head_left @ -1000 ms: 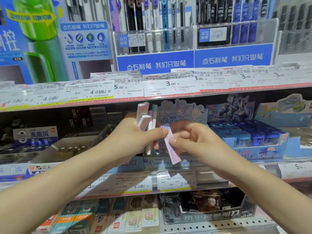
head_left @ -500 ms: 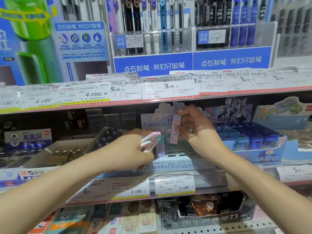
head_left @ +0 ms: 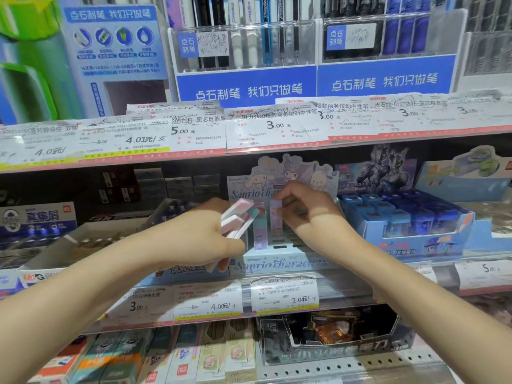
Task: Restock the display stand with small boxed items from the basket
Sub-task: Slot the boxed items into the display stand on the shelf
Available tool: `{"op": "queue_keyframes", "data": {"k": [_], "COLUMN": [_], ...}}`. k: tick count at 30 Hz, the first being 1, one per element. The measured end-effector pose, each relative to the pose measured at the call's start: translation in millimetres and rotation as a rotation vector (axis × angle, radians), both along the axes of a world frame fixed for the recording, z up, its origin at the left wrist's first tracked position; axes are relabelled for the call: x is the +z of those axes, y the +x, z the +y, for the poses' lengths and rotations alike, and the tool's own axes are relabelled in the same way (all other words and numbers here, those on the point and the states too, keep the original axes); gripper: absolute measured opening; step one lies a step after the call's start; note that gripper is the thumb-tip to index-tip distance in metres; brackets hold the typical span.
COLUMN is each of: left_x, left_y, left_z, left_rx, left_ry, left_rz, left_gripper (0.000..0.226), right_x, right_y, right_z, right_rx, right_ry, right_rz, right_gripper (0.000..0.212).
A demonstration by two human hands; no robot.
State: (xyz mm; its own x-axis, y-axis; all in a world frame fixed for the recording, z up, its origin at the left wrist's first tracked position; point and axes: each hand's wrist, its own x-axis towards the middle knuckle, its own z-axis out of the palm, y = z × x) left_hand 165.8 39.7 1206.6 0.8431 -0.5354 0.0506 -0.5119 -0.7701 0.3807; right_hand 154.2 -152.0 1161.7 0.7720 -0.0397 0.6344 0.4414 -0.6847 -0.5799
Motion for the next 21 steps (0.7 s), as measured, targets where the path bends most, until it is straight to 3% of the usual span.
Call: {"op": "queue_keyframes", "data": {"k": [5, 7, 9, 11, 14, 19, 21], "left_x": [-4, -4, -3, -1, -1, -2, -6], "left_y": [1, -1, -3, -9, -12, -21, -24], "left_z": [6, 6, 6, 5, 4, 1, -3], "left_rx": [-0.064, -0.097, -0.099, -0.072, -0.051, -0.15, -0.179], "left_ry": [-0.057, -0.072, -0.092, -0.126, -0.325, -0.572, -0.605], "left_rz": [0.104, 0.146, 0.149, 0.125, 0.098, 0.296, 0.388], "left_gripper": [0.022, 0.027, 0.018, 0.029, 0.029, 0.019, 0.018], "right_x": [2, 3, 3, 3, 5, 5, 10], "right_y": [1, 2, 1, -1, -3, -22, -36], "right_z": [0, 0, 1, 1, -2, 5, 14], "right_rx": [-0.093, -0.105, -0.109, -0.097, -0.076, -0.008, 0.146], "right_ry": [-0.016, -0.036, -0.066, -0.063, -0.041, 0.024, 0.144], "right_rz": [-0.118, -0.115, -0.084, -0.057, 0.008, -0.06, -0.043], "right_gripper": [0.029, 0.034, 0.028, 0.029, 0.032, 0.037, 0.023]}}
